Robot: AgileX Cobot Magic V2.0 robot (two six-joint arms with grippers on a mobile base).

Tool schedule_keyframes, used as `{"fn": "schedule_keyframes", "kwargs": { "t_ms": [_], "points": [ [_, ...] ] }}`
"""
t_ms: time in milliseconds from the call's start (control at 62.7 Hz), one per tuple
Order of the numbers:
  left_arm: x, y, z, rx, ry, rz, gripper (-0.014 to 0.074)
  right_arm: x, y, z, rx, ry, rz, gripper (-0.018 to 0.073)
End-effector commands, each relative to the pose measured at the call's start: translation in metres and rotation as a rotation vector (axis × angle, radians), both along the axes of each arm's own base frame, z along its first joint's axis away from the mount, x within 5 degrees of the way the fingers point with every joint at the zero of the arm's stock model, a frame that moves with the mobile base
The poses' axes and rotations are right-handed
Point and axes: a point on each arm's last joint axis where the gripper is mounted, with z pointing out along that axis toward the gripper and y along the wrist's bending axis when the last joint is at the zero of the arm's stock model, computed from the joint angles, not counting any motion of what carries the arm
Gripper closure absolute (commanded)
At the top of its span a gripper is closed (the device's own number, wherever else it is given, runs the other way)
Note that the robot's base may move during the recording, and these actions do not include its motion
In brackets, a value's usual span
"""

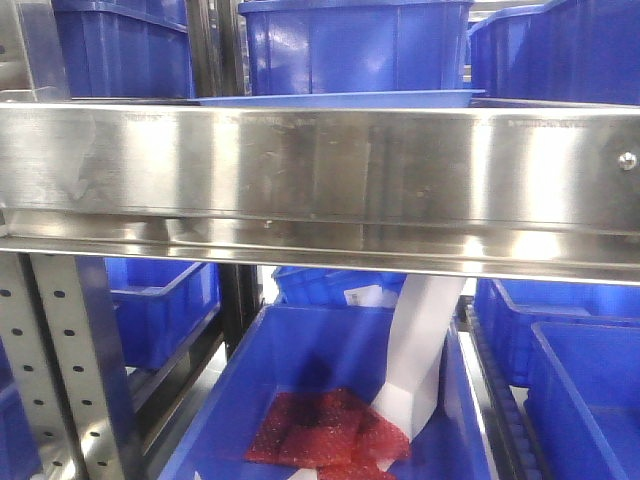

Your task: Grab blue tray and place on right shelf

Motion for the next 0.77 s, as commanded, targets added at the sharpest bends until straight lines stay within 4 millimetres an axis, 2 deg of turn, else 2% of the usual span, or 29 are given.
{"fn": "schedule_keyframes", "kwargs": {
  "t_ms": [0, 749],
  "points": [
    [0.0006, 0.0006, -0.0022, -0.003, -0.062, 0.007, 0.0645, -0.0026, -0.0003, 0.0180, -0.013, -0.138, -0.005, 0.0498],
    [0.0006, 0.0006, -0.0022, -0.003, -0.062, 0.007, 0.0645, -0.0026, -0.0003, 0.0180, -0.013, -0.138, -0.005, 0.0498]
  ]
}}
